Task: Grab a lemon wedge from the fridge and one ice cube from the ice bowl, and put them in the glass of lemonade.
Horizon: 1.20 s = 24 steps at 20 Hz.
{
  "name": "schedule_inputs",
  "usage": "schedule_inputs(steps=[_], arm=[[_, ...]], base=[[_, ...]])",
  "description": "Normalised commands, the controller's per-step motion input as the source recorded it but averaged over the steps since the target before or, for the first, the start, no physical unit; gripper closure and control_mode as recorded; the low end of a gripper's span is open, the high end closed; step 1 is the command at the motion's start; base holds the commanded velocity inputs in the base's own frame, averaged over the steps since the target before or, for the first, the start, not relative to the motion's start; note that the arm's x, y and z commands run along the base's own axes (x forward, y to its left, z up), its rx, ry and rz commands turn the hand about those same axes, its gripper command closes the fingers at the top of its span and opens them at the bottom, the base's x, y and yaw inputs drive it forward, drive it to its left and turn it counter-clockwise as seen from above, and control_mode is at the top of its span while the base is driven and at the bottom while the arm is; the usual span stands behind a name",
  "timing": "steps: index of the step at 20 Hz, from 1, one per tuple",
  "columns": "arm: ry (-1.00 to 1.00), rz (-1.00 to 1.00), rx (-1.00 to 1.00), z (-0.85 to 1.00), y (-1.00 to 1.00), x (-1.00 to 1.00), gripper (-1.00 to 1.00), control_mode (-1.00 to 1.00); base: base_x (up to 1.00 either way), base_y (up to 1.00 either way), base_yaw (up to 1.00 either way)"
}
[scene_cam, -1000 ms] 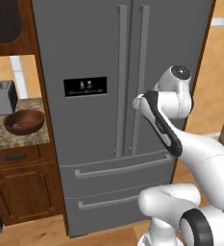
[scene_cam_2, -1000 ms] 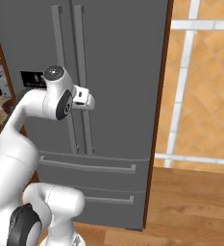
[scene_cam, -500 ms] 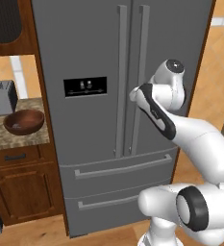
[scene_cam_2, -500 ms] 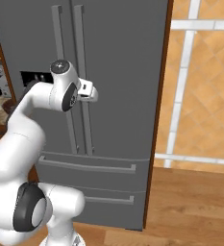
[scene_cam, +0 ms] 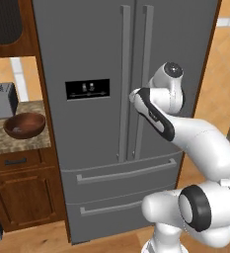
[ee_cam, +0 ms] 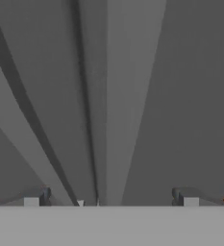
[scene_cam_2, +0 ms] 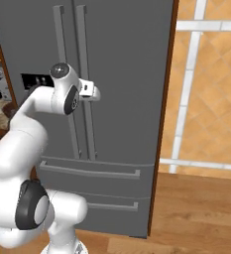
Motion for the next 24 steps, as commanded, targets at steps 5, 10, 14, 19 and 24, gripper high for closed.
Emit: schedule_inputs(steps=[5, 10, 14, 19, 24], arm=[[0.04, 0.00, -0.03, 0.03, -0.12, 0.29, -1.00, -1.00], [0.01, 0.00, 0.00, -0.11, 0.00, 0.56, -1.00, -1.00], [-0.01, 0.00, 0.00, -0.39, 0.00, 0.54, -1.00, -1.00], [-0.03, 0.00, 0.00, -0.18, 0.00, 0.37, -1.00, -1.00], [0.02, 0.00, -0.01, 0.03, 0.00, 0.17, 1.00, -1.00]], base=[[0.00, 0.00, 0.00], [0.00, 0.00, 0.00], [0.00, 0.00, 0.00], [0.00, 0.00, 0.00], [0.00, 0.00, 0.00]])
